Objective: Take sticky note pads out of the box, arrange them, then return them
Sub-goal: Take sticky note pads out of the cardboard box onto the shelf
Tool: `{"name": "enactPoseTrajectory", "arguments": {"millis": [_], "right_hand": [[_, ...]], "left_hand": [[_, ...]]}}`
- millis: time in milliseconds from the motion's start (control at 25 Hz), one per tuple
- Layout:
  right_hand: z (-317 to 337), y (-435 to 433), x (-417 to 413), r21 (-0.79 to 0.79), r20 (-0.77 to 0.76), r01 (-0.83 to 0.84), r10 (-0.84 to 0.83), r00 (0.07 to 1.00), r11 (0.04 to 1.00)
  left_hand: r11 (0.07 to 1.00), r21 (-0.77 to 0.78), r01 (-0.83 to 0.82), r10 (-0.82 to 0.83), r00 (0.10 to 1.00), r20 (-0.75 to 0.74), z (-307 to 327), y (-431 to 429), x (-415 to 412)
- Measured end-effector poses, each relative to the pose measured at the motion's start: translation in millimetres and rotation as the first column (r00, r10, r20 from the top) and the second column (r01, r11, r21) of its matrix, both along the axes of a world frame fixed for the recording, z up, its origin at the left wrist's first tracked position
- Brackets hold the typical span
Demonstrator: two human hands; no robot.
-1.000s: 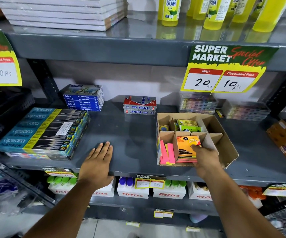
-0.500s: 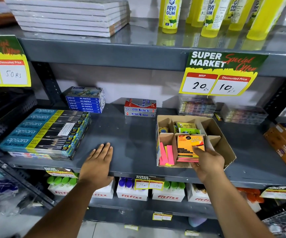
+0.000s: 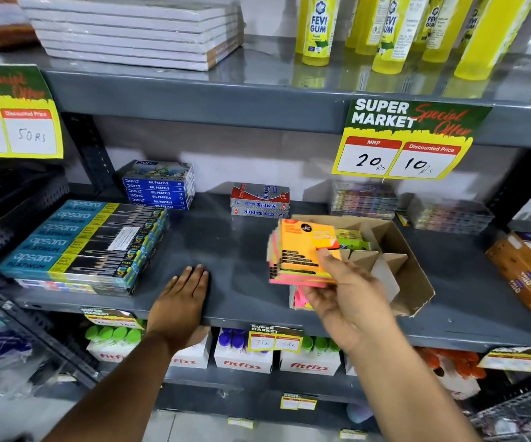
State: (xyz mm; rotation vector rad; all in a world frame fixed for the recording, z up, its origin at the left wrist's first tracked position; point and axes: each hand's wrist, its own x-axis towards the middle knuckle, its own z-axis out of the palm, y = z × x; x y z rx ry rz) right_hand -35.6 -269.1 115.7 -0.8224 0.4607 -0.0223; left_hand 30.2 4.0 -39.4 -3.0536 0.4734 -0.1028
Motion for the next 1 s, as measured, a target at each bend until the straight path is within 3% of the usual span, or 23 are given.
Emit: {"name": "enactPoseTrajectory", "arguments": {"millis": [240,440,720,1000], "right_hand": [[-50.3,62.7,-3.0,-0.023,-0.200,-0.001,-0.004,0.980,1.000],[-84.5,78.4,8.3,-0.100,-0.332,0.163,-0.187,0.925,0.982],[-88.0,80.0,20.3,-0.188,-0.352,0.239,-0.293,0.889,0.952],[-83.5,79.2,10.7,-0.162,-0.287,0.215,-0.254,0.923,0.963]], "left_hand": [[0.999,-0.043,-0.020,0.021,1.000,0.011,-0.5,-1.1,-1.2],[0.999,0.018,-0.035,0.035,0.999,0.007,-2.3,-2.0,3.2],[0.999,0.022,-0.027,0.027,0.999,0.018,1.0,-3.2,1.0],[0.998,-0.051,-0.034,0.034,0.999,-0.009,1.0,-1.0,1.3]]}}
